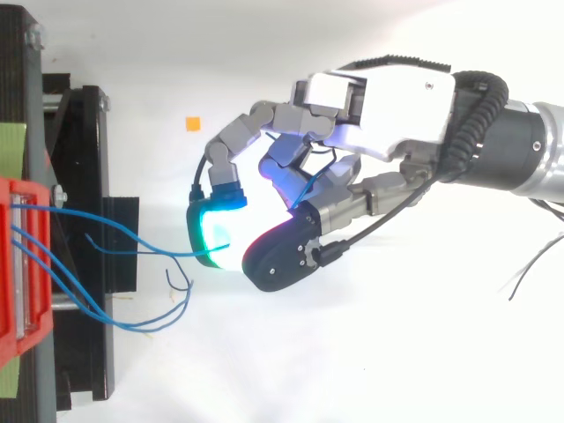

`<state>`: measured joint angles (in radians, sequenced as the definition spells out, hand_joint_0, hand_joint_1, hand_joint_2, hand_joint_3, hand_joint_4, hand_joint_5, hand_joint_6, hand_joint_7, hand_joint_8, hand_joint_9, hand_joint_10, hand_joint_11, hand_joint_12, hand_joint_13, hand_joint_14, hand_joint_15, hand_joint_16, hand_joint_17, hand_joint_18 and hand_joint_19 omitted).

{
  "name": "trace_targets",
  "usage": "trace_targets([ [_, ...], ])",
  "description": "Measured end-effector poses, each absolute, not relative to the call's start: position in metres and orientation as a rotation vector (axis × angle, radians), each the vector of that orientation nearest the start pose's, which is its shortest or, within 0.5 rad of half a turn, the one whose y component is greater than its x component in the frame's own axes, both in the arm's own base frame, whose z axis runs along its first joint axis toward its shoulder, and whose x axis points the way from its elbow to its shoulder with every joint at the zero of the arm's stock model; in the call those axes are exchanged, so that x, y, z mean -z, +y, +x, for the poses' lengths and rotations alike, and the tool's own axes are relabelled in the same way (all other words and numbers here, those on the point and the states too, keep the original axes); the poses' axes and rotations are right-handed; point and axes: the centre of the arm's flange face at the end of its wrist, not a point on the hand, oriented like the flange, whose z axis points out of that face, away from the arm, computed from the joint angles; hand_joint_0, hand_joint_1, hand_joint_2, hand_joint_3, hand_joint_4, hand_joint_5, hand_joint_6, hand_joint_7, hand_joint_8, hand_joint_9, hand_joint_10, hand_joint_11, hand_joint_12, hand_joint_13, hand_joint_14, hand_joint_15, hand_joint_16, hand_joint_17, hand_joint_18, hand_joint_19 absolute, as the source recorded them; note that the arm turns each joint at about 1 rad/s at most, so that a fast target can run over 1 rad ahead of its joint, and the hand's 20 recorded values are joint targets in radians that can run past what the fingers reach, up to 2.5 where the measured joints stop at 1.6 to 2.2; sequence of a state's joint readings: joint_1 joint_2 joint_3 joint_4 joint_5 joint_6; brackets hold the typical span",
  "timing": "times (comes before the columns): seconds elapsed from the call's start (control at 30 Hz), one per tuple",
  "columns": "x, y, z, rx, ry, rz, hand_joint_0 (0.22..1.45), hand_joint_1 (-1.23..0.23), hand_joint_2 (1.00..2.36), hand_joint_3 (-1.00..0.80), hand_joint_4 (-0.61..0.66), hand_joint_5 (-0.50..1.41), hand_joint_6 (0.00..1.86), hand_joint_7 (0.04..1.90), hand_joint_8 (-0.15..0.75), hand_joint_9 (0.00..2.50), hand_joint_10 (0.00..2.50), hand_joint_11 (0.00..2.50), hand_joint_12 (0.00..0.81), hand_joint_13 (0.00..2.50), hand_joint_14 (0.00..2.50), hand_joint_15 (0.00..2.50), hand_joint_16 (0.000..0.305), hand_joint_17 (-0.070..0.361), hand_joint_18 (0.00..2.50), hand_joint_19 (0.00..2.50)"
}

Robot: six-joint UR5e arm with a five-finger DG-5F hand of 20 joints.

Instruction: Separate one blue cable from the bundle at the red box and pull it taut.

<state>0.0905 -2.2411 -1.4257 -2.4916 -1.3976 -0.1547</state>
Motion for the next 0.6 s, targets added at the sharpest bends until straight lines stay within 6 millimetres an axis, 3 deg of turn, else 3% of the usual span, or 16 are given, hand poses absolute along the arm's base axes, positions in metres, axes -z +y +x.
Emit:
trace_targets([
  [0.47, -0.207, -0.0805, 0.7202, -1.224, 1.078, 1.218, 0.8, -0.73, 1.0, -0.47, -0.18, -0.21, 0.96, 1.03, 0.304, 0.92, 2.1, 1.39, 0.384, 1.08, 1.91, 1.34, 0.049, 0.111, 1.22, 1.12],
  [0.6, -0.2061, -0.0794, 0.7194, -1.254, 1.064, 1.255, 0.81, -0.76, 1.0, -0.47, -0.25, -0.21, 0.95, 1.13, 0.305, 0.93, 2.09, 1.38, 0.382, 1.08, 1.91, 1.33, 0.048, 0.109, 1.22, 1.12],
])
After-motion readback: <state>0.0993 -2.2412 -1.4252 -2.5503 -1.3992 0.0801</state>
